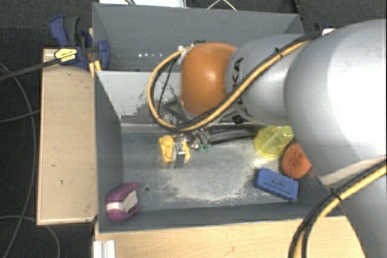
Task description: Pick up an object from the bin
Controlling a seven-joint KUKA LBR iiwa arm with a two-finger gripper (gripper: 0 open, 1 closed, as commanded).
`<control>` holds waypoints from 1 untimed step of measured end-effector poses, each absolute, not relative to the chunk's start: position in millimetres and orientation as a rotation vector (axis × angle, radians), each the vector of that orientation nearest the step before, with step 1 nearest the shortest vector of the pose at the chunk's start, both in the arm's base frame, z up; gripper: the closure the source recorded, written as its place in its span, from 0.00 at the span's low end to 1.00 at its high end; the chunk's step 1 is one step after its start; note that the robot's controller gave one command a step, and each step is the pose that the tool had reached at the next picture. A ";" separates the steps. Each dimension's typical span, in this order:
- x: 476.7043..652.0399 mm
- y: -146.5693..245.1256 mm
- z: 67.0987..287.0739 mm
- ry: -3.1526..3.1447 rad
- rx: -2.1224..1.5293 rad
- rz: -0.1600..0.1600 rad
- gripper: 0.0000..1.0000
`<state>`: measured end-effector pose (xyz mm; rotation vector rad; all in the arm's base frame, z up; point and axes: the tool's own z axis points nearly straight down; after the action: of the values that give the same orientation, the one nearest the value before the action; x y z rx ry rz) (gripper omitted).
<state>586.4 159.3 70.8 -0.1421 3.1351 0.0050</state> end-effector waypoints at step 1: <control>589.4 143.1 72.2 3.129 -0.253 0.005 1.00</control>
Offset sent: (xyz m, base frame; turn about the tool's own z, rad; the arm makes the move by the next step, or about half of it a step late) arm 0.0000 0.0000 0.0000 0.0000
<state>589.4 143.1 72.2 -0.2531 3.1293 0.0046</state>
